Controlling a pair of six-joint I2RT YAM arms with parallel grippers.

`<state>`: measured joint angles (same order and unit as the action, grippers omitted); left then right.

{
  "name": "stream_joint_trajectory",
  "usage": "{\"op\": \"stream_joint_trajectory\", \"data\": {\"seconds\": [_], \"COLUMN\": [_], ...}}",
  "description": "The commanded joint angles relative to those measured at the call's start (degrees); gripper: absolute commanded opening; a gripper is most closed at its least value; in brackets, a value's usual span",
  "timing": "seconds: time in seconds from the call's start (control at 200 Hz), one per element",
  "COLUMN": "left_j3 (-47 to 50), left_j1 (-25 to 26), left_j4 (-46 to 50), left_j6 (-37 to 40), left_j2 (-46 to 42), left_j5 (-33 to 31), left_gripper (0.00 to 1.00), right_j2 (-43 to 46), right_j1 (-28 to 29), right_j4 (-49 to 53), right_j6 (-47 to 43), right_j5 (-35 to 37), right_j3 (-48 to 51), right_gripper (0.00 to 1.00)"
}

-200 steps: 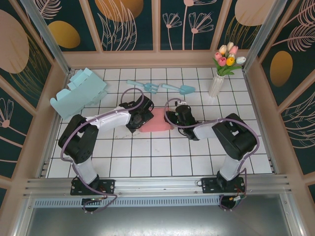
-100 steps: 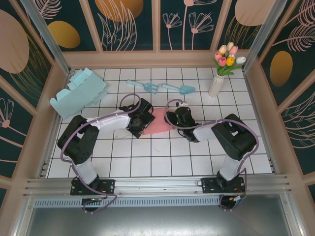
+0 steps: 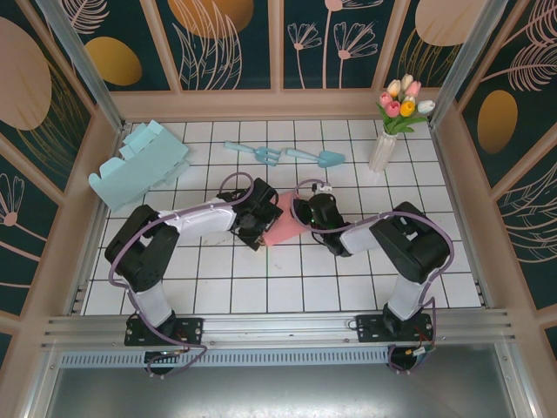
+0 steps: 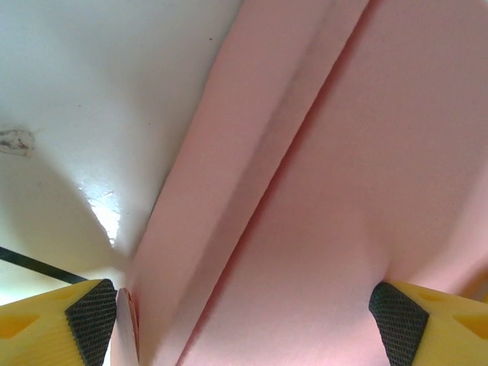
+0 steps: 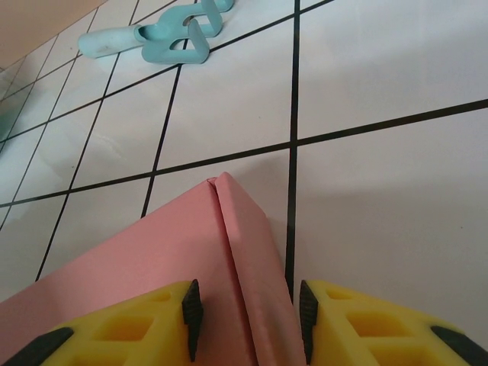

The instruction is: Fold the paper box

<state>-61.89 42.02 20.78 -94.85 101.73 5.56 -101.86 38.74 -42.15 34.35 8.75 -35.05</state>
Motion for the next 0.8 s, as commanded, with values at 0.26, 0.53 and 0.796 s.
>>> {"op": "stream_joint_trajectory", "data": {"seconds": [0.26, 0.53, 0.796], "left_j3": [-3.59, -4.97, -2.18], "left_j1": [0.42, 0.23, -0.33], "left_j4": [-3.79, -4.69, -2.55], "left_j6": [-2.18, -1.61, 0.66], "left_j2": [6.40, 7.60, 6.45], "left_j5": [3.31, 5.57, 3.09], "left_gripper": [0.89, 0.88, 0.88], "right_j2": [0.37, 4.83, 5.56], "right_j1": [1.94, 2.47, 2.45], "right_j4": [2.36, 4.99, 9.48], "right_j6": [1.71, 0.88, -2.26], "right_j5": [-6.49, -6.76, -4.27], "right_j3": [4.26, 4.26, 2.95], "right_gripper": [0.47, 0.47, 0.50]}}
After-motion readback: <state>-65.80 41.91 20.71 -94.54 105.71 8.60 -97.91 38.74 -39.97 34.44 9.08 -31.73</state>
